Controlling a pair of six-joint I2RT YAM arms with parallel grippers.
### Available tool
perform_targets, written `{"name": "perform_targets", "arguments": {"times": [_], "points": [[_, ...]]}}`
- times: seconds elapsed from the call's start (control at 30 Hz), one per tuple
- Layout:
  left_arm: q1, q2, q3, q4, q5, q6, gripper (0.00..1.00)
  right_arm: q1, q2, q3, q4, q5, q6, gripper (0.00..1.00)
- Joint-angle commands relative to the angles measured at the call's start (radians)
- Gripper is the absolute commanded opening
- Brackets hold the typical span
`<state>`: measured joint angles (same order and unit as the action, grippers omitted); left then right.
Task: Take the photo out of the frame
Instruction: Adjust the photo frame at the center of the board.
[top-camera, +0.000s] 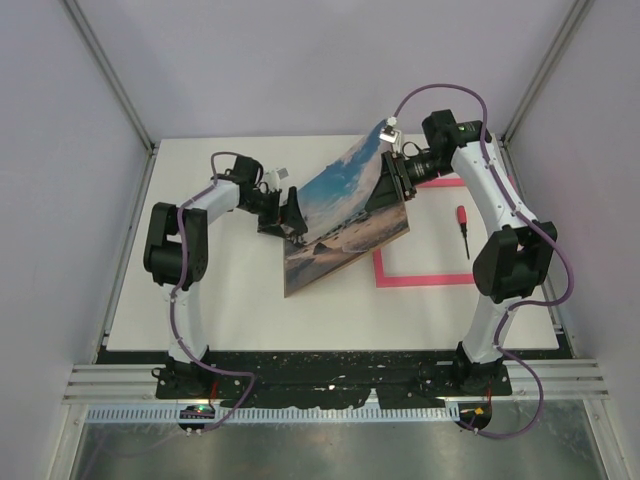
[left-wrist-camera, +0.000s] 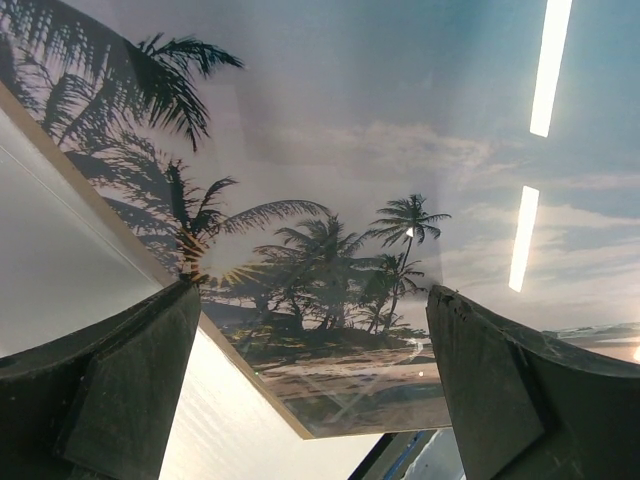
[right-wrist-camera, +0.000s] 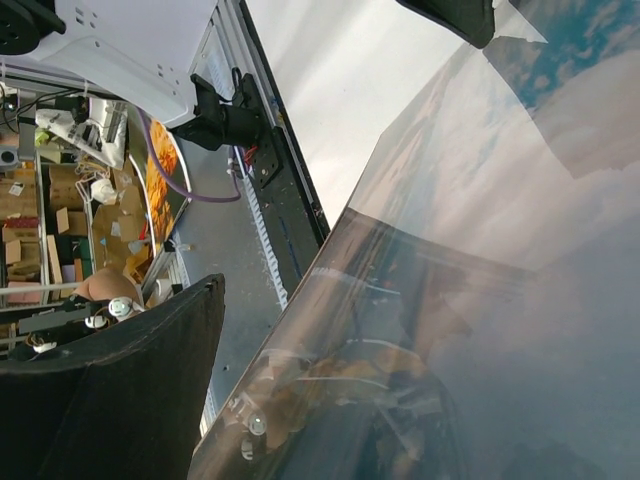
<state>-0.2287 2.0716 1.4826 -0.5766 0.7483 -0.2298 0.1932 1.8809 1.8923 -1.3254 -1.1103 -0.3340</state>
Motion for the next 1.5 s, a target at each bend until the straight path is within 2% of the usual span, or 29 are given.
{"name": "perform_targets", "arguments": {"times": [0.0,0.03,0.1,0.13,0.37,0.63,0.9,1.07,1.13,1.27,1.47], "points": [[-0.017,0.008,0.001,0.015,0.052,-0.008,1.00,0.003,-0.028,0.013,0.017,-0.042,-0.007,0.77],[-0.018,0.008,0.001,0.015,0.052,-0.006,0.99,0.000,-0.029,0.007,0.017,-0.046,-0.008,0.76],[-0.015,0.008,0.001,0.015,0.052,-0.006,0.99,-0.014,-0.035,-0.002,0.023,-0.054,-0.007,0.67],[-0.015,0.008,0.001,0.015,0.054,-0.006,1.00,-0.024,-0.037,-0.005,0.025,-0.056,-0.008,0.60],[-0.015,0.005,-0.002,0.017,0.057,-0.003,1.00,-0.086,-0.065,-0.024,0.029,-0.060,-0.008,0.39],[0.009,-0.008,-0.031,0.053,0.095,-0.014,1.00,-0.213,-0.082,-0.071,-0.010,-0.167,-0.071,0.08],[0.019,-0.011,-0.036,0.064,0.100,-0.022,1.00,-0.232,-0.098,-0.061,-0.041,-0.149,-0.094,0.08],[0.019,-0.019,-0.047,0.078,0.102,-0.026,1.00,-0.229,-0.112,-0.090,0.005,-0.096,-0.042,0.08],[0.019,-0.019,-0.047,0.080,0.097,-0.026,1.00,-0.222,-0.117,-0.099,0.028,-0.068,-0.014,0.11],[0.017,-0.013,-0.039,0.077,0.094,-0.034,1.00,-0.193,-0.120,-0.095,0.049,-0.011,0.021,0.24],[0.012,-0.021,-0.039,0.081,0.091,-0.036,1.00,-0.115,-0.108,-0.075,0.057,0.047,0.064,0.27]]}}
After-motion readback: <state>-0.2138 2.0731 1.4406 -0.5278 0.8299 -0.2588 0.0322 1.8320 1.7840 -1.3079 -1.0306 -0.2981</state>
